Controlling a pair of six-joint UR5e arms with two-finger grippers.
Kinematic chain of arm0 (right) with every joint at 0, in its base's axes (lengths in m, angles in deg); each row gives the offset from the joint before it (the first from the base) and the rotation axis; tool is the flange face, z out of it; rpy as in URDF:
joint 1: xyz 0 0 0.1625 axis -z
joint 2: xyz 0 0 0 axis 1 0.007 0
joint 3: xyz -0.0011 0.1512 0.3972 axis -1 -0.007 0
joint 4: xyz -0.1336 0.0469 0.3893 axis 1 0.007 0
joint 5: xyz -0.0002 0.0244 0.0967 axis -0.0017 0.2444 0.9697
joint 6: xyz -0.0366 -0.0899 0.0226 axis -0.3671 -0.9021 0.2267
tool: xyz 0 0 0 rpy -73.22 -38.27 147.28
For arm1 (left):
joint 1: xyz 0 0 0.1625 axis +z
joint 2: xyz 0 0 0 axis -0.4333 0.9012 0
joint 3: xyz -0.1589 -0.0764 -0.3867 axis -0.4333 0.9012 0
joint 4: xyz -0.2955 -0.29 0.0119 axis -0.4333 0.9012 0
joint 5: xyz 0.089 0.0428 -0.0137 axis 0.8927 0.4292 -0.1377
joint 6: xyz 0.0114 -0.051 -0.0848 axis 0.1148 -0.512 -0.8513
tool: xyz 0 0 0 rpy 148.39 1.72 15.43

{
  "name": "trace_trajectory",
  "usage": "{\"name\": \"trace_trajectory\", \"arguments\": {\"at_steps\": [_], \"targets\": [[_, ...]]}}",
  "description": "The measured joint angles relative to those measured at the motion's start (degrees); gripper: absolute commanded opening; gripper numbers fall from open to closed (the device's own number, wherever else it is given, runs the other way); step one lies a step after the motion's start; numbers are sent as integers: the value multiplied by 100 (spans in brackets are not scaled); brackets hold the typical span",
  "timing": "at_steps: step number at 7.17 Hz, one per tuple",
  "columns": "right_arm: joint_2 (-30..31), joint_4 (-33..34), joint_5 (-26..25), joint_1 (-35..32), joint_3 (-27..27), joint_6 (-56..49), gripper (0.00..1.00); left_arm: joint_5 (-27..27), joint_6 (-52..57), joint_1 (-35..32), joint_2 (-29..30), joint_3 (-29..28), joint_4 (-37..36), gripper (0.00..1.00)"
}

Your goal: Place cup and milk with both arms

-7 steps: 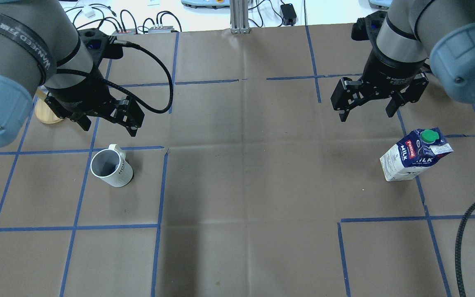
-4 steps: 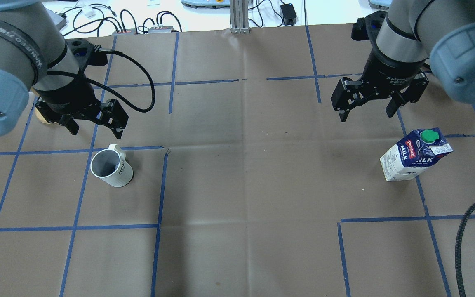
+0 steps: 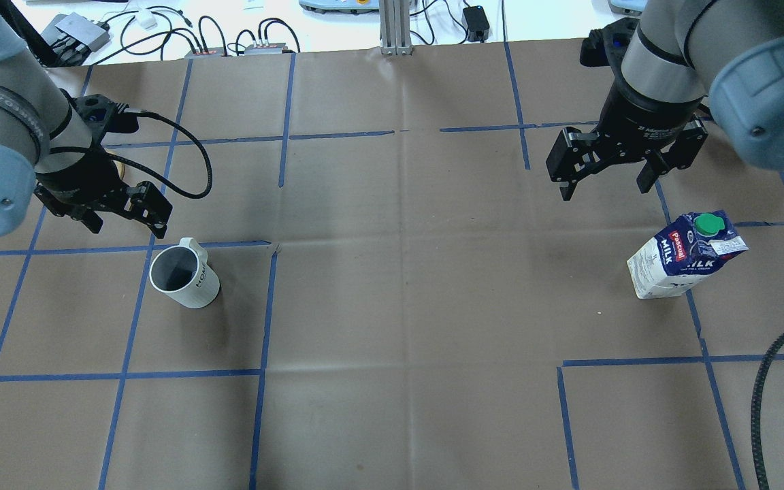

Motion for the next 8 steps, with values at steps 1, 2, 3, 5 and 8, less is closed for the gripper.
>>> {"name": "trace_trajectory", "arguments": {"at_steps": [1,2,3,5,8], "targets": [[2,13,2,2,-6,-1,100,-12,43,40,229,123,-330,99],[1,29,5,3,-16,-6,100,-25,55,55,432,183,-499,99],[-1,36,7,2,-26,-7,100,-33,59,59,545,245,-556,99],[-3,39,4,0,-27,-6,100,-32,54,90,611,563,-730,99],[3,40,3,0,-30,-6,100,-32,58,277,665,733,-1126,99]]}}
